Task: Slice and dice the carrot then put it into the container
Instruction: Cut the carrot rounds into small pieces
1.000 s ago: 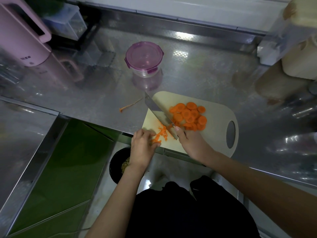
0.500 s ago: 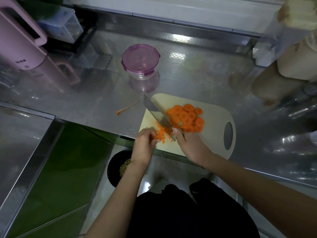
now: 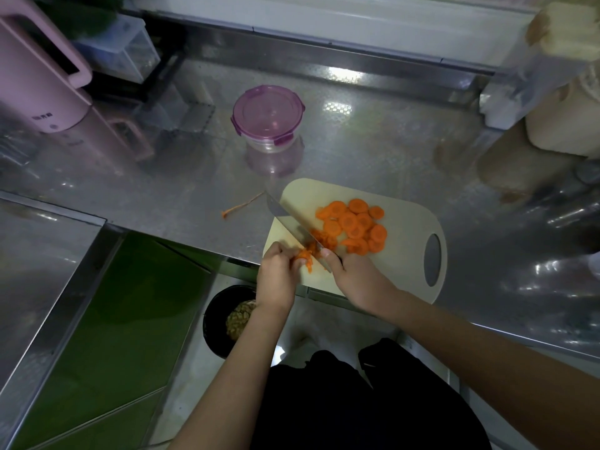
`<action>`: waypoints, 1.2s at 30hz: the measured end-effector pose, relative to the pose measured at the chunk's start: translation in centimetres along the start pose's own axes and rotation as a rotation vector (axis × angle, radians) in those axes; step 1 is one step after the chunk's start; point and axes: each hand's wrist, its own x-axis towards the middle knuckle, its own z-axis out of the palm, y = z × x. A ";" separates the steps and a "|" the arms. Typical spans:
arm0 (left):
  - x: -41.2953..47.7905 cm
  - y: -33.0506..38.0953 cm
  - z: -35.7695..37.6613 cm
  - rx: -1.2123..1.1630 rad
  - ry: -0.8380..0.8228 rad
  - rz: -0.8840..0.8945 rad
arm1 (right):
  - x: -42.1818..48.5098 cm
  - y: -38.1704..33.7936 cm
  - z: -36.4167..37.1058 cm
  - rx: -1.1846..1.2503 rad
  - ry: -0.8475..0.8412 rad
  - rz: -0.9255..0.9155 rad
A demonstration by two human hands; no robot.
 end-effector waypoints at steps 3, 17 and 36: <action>-0.1 0.1 0.2 0.011 0.010 -0.007 | 0.1 0.2 0.6 -0.029 0.004 0.010; -0.5 0.0 0.4 0.047 0.023 0.009 | 1.1 -0.2 1.5 -0.034 0.046 -0.019; -0.5 -0.3 -0.1 0.196 -0.064 0.057 | -0.6 -0.2 -1.8 0.078 0.051 -0.053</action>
